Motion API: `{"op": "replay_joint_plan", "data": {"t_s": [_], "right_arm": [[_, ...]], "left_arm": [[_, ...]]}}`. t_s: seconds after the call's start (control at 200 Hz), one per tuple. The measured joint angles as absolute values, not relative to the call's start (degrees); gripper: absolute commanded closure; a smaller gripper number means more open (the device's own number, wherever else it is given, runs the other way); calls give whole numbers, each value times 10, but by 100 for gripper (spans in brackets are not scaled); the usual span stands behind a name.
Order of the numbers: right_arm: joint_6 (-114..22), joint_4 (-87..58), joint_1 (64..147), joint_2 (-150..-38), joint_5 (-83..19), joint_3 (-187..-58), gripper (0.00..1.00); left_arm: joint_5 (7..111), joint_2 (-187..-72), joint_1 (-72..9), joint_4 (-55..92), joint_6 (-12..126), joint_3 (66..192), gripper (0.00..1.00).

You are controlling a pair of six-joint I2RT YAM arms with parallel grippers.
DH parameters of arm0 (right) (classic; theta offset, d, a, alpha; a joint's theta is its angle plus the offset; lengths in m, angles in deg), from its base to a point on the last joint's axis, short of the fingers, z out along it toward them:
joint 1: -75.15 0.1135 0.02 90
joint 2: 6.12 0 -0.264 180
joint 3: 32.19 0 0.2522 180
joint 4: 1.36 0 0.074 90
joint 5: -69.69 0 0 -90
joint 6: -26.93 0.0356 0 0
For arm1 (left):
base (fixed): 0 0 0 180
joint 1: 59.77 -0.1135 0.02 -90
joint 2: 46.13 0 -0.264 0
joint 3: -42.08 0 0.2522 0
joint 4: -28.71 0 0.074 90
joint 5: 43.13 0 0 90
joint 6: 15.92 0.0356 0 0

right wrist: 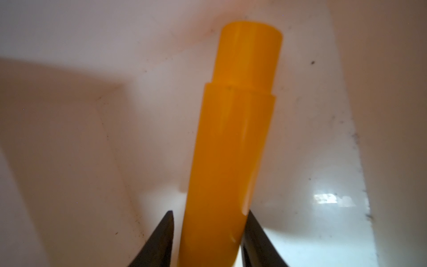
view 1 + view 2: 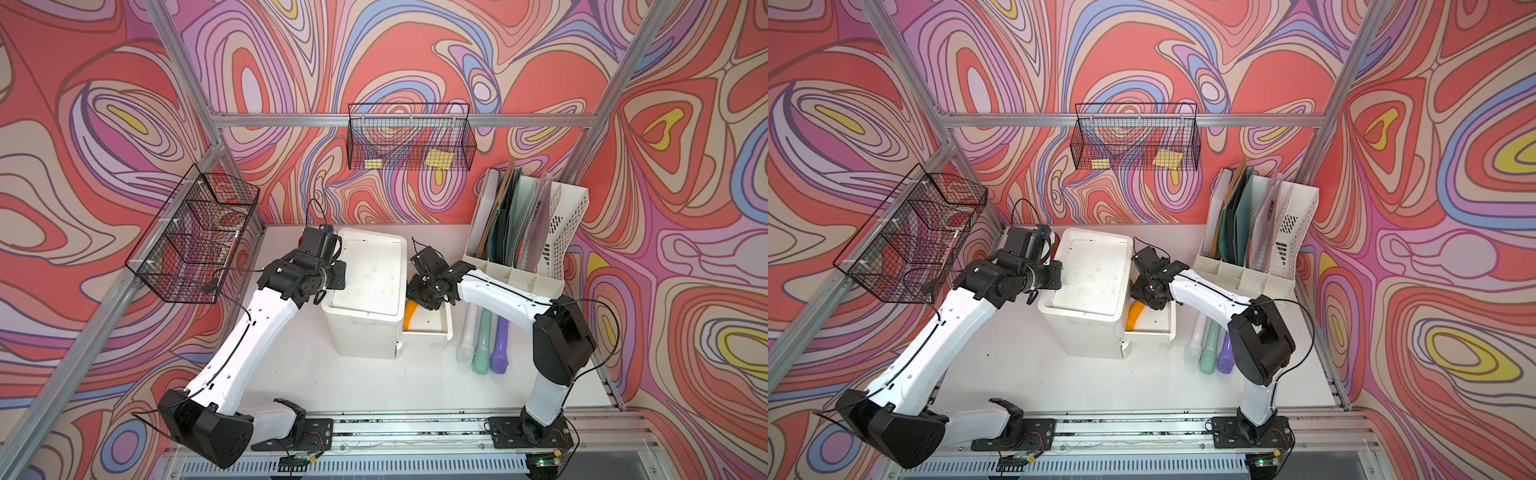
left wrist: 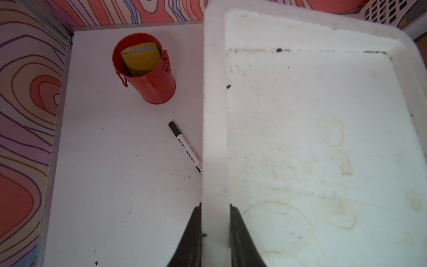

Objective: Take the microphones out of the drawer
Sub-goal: Pick up the microphone from the drawer.

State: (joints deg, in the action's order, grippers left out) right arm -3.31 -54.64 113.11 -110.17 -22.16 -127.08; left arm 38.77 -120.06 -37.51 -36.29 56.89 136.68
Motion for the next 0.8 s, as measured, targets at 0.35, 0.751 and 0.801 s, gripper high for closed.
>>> {"op": "replay_joint_plan", "data": {"t_s": [0.35,0.751,0.801], "right_arm": [[-34,-544,1134,-1096,-182,-1266,77],[-67,-568,1135,-1081,-146,-1274,92],[-73,-574,1136,-1081,-140,-1279,92]], "left_arm": [[388,-1200,-375,-363,569,1366,100],[387,-1200,-375,-363,569,1366,100],[387,-1200,-375,-363,568,1366,100]]}}
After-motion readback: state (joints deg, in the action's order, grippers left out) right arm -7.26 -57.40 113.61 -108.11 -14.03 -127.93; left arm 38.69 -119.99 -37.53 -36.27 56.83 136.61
